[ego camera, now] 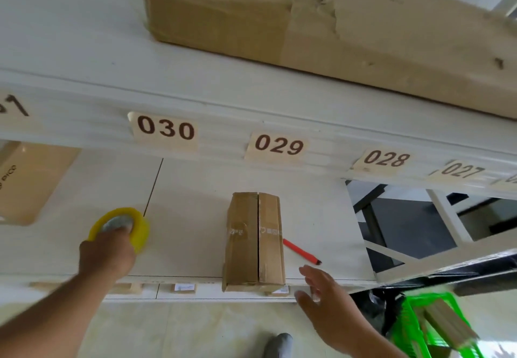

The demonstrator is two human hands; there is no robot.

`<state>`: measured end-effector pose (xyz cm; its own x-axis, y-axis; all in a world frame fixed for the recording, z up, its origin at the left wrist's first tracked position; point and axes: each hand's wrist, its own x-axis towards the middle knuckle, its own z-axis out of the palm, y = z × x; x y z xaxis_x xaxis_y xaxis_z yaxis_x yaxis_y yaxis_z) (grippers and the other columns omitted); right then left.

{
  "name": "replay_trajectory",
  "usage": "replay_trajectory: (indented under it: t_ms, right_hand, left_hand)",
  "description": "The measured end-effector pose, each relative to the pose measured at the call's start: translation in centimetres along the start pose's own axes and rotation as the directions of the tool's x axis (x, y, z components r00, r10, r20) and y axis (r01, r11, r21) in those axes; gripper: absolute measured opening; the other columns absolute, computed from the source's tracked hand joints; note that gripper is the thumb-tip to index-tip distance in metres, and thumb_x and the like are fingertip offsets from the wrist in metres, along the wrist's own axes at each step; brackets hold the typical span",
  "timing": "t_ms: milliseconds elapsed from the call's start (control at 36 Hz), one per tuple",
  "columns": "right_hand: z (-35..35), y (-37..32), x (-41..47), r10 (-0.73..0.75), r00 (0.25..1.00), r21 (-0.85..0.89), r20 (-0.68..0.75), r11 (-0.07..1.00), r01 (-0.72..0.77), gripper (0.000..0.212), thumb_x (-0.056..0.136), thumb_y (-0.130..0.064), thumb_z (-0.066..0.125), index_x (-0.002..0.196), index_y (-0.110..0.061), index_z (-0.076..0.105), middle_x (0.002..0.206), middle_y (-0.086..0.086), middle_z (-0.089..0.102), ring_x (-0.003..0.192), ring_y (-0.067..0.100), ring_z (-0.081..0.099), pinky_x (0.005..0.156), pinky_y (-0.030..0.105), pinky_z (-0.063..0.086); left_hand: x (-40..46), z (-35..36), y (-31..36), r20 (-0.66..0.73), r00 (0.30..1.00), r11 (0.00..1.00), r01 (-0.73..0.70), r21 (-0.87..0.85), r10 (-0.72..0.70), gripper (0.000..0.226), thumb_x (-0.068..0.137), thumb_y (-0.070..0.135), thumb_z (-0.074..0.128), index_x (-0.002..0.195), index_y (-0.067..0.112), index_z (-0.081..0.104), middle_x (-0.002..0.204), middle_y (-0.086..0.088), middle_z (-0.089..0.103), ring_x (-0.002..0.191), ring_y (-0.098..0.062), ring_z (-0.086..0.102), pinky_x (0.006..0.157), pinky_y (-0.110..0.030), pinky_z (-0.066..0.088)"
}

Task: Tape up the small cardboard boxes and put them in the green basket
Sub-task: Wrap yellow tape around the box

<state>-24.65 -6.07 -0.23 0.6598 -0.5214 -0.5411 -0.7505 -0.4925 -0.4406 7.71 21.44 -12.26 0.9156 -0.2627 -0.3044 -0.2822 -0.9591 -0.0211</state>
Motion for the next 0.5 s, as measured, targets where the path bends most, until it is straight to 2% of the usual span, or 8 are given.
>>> replay_trajectory:
  t_ms: [56, 83, 139, 194, 250, 306, 389, 500]
  right_hand:
    - [-0.4, -1.0, -0.2, -0.023, 0.999, 0.026, -0.026, 0.999, 0.023, 0.054, 0.101, -0.040, 0.058, 0.151, -0.035, 0.039, 0.151, -0.018, 0.045, 0.133, 0.000, 0.046, 0.117, 0.028, 0.038]
    - [-0.4, -1.5, -0.3, -0.033, 0.999, 0.041, -0.034, 0.999, 0.034, 0.053, 0.101, -0.040, 0.058, 0.150, -0.036, 0.040, 0.150, -0.017, 0.046, 0.133, 0.002, 0.047, 0.117, 0.030, 0.039]
    - [-0.5, -2.6, -0.6, -0.058, 0.997, 0.063, -0.054, 0.996, 0.062, 0.053, 0.100, -0.041, 0.059, 0.150, -0.038, 0.040, 0.147, -0.017, 0.049, 0.132, 0.004, 0.049, 0.116, 0.032, 0.041]
    - [-0.5, -3.8, -1.2, -0.098, 0.993, 0.096, -0.068, 0.990, 0.105, 0.051, 0.099, -0.042, 0.060, 0.147, -0.040, 0.043, 0.144, -0.016, 0.053, 0.130, 0.005, 0.052, 0.115, 0.032, 0.043]
    - [-0.4, -5.4, -1.9, -0.163, 0.984, 0.136, -0.066, 0.976, 0.171, 0.037, 0.099, -0.041, 0.060, 0.134, -0.046, 0.052, 0.136, -0.018, 0.059, 0.127, 0.003, 0.055, 0.112, 0.030, 0.045]
    - [-0.7, -7.6, -3.3, -0.244, 0.968, 0.179, -0.062, 0.951, 0.251, 0.019, 0.098, -0.037, 0.059, 0.114, -0.047, 0.059, 0.122, -0.022, 0.065, 0.119, -0.003, 0.059, 0.107, 0.027, 0.047]
    - [-0.9, -10.6, -5.5, -0.386, 0.918, 0.224, -0.094, 0.890, 0.397, 0.023, 0.099, -0.035, 0.059, 0.121, -0.036, 0.062, 0.120, -0.015, 0.067, 0.115, 0.002, 0.061, 0.102, 0.026, 0.051]
    - [-1.6, -12.8, -8.1, -0.520, 0.836, 0.215, -0.174, 0.808, 0.548, 0.034, 0.096, -0.046, 0.062, 0.129, -0.048, 0.054, 0.120, -0.027, 0.066, 0.112, -0.005, 0.061, 0.098, 0.023, 0.050]
  left_hand:
    - [-0.6, -1.5, 0.2, 0.021, 1.000, 0.955, 0.025, -0.296, -0.019, 0.029, 0.093, 0.031, 0.057, 0.120, 0.021, 0.058, 0.116, -0.009, 0.065, 0.104, -0.034, 0.063, 0.085, -0.037, 0.047]
    - [-1.1, -2.6, 0.4, 0.036, 0.999, 0.889, 0.040, -0.456, -0.026, 0.025, 0.092, 0.029, 0.062, 0.113, 0.017, 0.061, 0.109, -0.013, 0.067, 0.096, -0.035, 0.062, 0.082, -0.038, 0.048]
    - [-3.1, -5.0, 1.1, 0.079, 0.997, 0.680, 0.071, -0.730, -0.020, 0.019, 0.089, 0.026, 0.069, 0.104, 0.013, 0.067, 0.099, -0.013, 0.070, 0.088, -0.032, 0.063, 0.080, -0.038, 0.050]
    - [-6.0, -7.6, 2.1, 0.141, 0.989, 0.416, 0.111, -0.903, 0.043, 0.018, 0.087, 0.028, 0.074, 0.100, 0.015, 0.070, 0.097, -0.007, 0.074, 0.092, -0.028, 0.069, 0.090, -0.043, 0.054]
    - [-9.2, -10.0, 3.4, 0.184, 0.973, 0.173, 0.159, -0.972, 0.141, 0.013, 0.092, 0.019, 0.071, 0.103, 0.013, 0.070, 0.099, -0.008, 0.077, 0.096, -0.027, 0.072, 0.098, -0.047, 0.053]
    - [-12.7, -12.6, 4.5, 0.162, 0.959, 0.002, 0.166, -0.986, 0.233, 0.017, 0.095, 0.012, 0.064, 0.110, 0.006, 0.069, 0.102, -0.011, 0.077, 0.098, -0.026, 0.073, 0.097, -0.041, 0.053]
    - [-17.3, -15.3, 6.0, 0.107, 0.938, -0.123, 0.155, -0.980, 0.329, 0.023, 0.095, 0.012, 0.061, 0.113, 0.001, 0.068, 0.106, -0.015, 0.075, 0.101, -0.027, 0.073, 0.096, -0.039, 0.053]
    - [-21.2, -17.4, 7.3, 0.039, 0.917, -0.220, 0.136, -0.966, 0.397, 0.031, 0.089, 0.016, 0.065, 0.114, -0.003, 0.068, 0.108, -0.021, 0.074, 0.102, -0.033, 0.071, 0.089, -0.036, 0.056]
